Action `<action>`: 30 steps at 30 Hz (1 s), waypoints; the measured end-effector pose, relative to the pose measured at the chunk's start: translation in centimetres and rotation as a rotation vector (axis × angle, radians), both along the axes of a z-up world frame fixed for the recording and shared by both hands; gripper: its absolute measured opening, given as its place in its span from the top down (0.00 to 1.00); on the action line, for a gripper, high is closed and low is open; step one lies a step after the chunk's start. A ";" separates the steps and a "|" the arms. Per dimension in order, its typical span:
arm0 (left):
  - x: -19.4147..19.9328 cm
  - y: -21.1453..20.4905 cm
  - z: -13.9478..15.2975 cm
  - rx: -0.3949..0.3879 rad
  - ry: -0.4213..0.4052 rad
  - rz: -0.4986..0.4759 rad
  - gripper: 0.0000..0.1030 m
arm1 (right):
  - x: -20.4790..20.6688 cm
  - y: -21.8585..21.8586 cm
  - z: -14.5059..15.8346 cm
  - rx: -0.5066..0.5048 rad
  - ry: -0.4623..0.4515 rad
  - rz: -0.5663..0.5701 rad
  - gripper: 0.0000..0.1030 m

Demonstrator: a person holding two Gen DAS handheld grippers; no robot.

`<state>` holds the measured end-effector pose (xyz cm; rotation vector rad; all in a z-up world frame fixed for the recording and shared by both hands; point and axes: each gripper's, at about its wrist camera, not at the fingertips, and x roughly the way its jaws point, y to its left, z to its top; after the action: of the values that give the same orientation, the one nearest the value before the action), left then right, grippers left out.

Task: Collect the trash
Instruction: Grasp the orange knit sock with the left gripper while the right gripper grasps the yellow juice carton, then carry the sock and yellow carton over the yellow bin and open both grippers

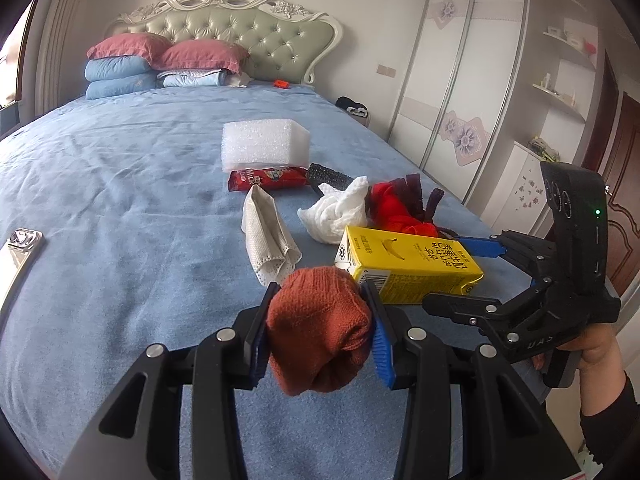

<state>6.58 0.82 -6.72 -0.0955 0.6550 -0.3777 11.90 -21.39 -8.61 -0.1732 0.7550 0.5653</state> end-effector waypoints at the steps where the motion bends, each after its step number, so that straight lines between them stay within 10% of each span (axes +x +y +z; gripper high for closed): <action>1: 0.0 0.1 0.0 -0.003 0.001 -0.001 0.59 | 0.2 0.0 -0.1 -0.004 0.007 -0.002 0.16; 10: -0.3 0.4 0.5 -0.006 -0.005 0.014 0.59 | -2.2 -0.1 0.1 0.010 0.005 0.046 0.49; 23: -0.7 0.6 0.5 0.003 -0.002 0.025 0.59 | -2.6 2.4 0.0 0.034 0.032 0.142 0.34; 30: -0.9 0.5 1.0 0.006 -0.015 0.020 0.59 | -2.5 2.2 0.2 0.076 0.054 0.120 0.52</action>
<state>5.70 1.28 -5.71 -0.0938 0.6403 -0.3572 9.42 -19.19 -8.38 -0.1335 0.7782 0.7137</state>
